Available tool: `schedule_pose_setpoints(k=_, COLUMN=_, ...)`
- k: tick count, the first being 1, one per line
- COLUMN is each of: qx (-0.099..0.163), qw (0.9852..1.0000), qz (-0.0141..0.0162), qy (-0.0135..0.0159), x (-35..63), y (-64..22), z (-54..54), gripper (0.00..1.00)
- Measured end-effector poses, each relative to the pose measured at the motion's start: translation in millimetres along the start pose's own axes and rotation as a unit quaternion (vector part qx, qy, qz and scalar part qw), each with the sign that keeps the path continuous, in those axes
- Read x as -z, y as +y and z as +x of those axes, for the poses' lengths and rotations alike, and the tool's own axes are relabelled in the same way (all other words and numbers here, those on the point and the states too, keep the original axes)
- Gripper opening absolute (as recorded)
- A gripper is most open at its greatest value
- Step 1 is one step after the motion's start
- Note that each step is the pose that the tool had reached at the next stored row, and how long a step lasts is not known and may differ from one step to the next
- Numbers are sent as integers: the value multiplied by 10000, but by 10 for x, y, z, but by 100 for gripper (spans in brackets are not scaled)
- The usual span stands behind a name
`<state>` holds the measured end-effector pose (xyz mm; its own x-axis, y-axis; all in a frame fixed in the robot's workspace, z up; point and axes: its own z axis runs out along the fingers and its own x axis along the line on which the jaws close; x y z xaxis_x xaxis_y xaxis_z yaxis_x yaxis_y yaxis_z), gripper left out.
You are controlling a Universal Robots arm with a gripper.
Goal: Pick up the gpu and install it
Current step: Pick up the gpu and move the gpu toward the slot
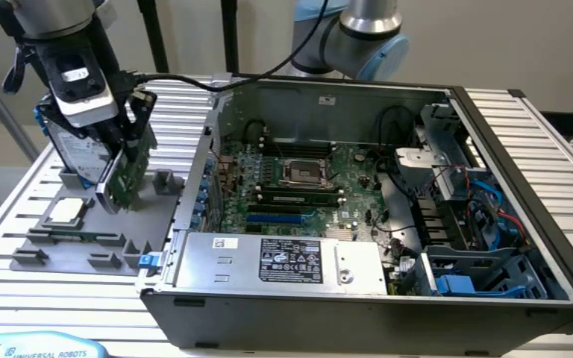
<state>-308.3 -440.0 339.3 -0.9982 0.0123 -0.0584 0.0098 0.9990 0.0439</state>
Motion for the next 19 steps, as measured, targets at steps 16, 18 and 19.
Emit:
schedule_pose_setpoints(k=16, qx=18, qw=10000, qz=-28, qy=35, x=696, y=31, z=-529, gripper=27)
schedule_pose_setpoints(k=18, qx=19, qw=10000, qz=-34, qy=43, x=783, y=35, z=-625, gripper=27)
schedule_pose_setpoints(k=19, qx=20, qw=10000, qz=-36, qy=49, x=824, y=37, z=-671, gripper=27)
